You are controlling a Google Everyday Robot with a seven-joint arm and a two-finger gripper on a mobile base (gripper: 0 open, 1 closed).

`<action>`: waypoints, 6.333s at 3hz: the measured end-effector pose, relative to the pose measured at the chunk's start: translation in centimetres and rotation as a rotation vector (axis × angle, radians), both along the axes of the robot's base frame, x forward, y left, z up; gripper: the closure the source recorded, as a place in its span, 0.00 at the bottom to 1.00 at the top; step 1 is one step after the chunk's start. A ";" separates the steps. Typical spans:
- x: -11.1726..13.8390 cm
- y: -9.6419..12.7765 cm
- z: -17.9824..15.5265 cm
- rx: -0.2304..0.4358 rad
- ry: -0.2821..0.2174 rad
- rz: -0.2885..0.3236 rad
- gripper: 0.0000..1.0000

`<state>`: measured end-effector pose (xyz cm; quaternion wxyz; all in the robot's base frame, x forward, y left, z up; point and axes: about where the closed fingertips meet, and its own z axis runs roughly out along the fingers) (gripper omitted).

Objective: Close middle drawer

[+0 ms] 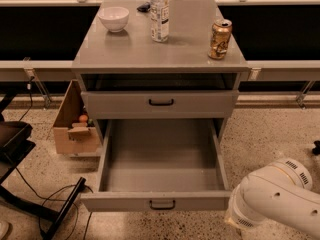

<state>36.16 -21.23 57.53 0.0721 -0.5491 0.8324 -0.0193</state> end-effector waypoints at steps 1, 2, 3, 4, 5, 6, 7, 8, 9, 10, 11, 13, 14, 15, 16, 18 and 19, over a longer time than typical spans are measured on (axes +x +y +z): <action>1.3 1.5 -5.5 0.064 0.037 0.007 1.00; 3.6 2.8 -10.8 0.071 0.037 0.028 1.00; 6.1 3.1 -14.5 0.094 -0.005 0.043 1.00; 8.4 3.4 -15.9 0.118 -0.070 0.045 1.00; 11.2 3.3 -15.1 0.122 -0.153 0.049 1.00; 15.0 5.3 -14.8 0.160 -0.235 0.073 1.00; 18.1 8.3 -16.0 0.218 -0.263 0.089 1.00; 20.3 10.8 -18.0 0.269 -0.256 0.081 1.00; 23.2 13.1 -19.4 0.278 -0.240 0.078 1.00; 26.5 13.8 -19.2 0.268 -0.237 0.070 1.00; 28.6 13.7 -18.2 0.254 -0.244 0.068 1.00; 34.2 11.7 -15.0 0.213 -0.277 0.039 1.00; 36.6 10.7 -14.2 0.192 -0.283 0.018 1.00; 38.0 9.9 -14.2 0.178 -0.287 -0.005 1.00; 38.1 9.9 -14.1 0.178 -0.288 -0.006 0.82; 38.1 9.9 -14.1 0.178 -0.288 -0.006 0.27; 38.1 9.9 -14.1 0.178 -0.288 -0.006 0.04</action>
Offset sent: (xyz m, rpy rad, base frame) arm 0.0684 0.0415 -0.1735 0.0621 0.0262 0.0545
